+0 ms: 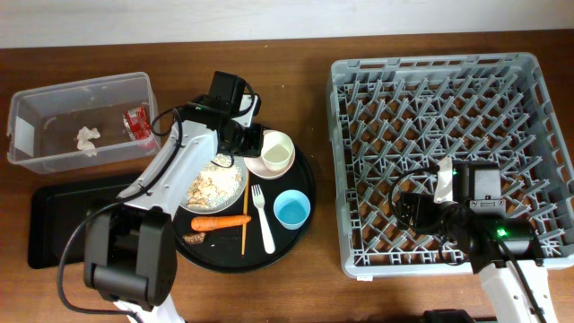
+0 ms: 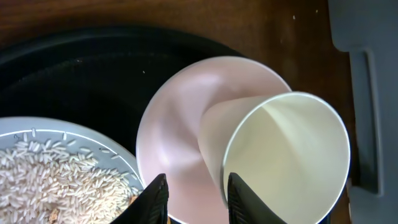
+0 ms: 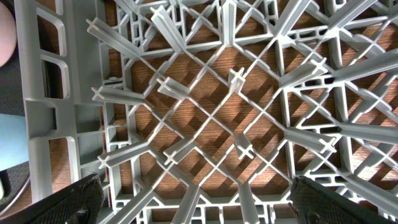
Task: Sort waste into correct bins and load items into the dishwasher rack
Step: 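Grasp the white cup from the pink bowl with the left gripper, then hand the white cup from the left gripper to the right gripper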
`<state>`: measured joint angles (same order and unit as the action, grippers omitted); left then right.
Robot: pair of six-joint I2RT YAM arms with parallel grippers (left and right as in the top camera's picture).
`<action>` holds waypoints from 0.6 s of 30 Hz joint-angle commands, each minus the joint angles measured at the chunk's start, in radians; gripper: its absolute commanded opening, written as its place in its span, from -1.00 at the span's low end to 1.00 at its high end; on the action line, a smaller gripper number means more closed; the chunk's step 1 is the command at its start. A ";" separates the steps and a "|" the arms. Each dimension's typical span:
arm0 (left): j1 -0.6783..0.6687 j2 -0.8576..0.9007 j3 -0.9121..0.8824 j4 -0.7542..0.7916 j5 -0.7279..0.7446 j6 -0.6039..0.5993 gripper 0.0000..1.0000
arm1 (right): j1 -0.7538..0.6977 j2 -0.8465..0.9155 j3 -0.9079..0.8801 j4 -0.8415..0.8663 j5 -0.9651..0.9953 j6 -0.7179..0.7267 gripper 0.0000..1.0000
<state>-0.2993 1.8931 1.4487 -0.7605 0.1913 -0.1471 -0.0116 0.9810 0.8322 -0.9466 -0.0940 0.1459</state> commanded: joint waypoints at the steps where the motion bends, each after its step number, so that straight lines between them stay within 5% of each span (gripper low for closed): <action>1: -0.002 0.021 0.005 -0.013 -0.005 0.005 -0.38 | -0.005 -0.004 0.017 -0.001 0.012 -0.006 0.97; 4: -0.022 0.051 0.005 -0.011 0.007 0.005 -0.40 | -0.005 -0.004 0.017 -0.001 0.012 -0.006 0.97; 7: -0.041 0.068 0.008 0.006 0.006 0.005 -0.99 | -0.005 -0.004 0.017 -0.001 0.012 -0.006 0.97; 14: 0.063 0.011 0.219 -0.216 0.035 0.006 -1.00 | -0.005 -0.004 0.017 0.000 0.021 -0.006 0.97; 15: 0.078 -0.001 0.235 -0.230 0.087 0.007 -1.00 | -0.005 -0.004 0.017 0.003 0.021 -0.006 0.97; 18: 0.129 -0.019 0.238 -0.248 0.570 0.051 -1.00 | -0.039 -0.003 0.020 0.073 -0.008 0.002 0.97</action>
<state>-0.1902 1.9064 1.6688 -0.9897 0.3508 -0.1326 -0.0143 0.9810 0.8330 -0.9138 -0.0902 0.1459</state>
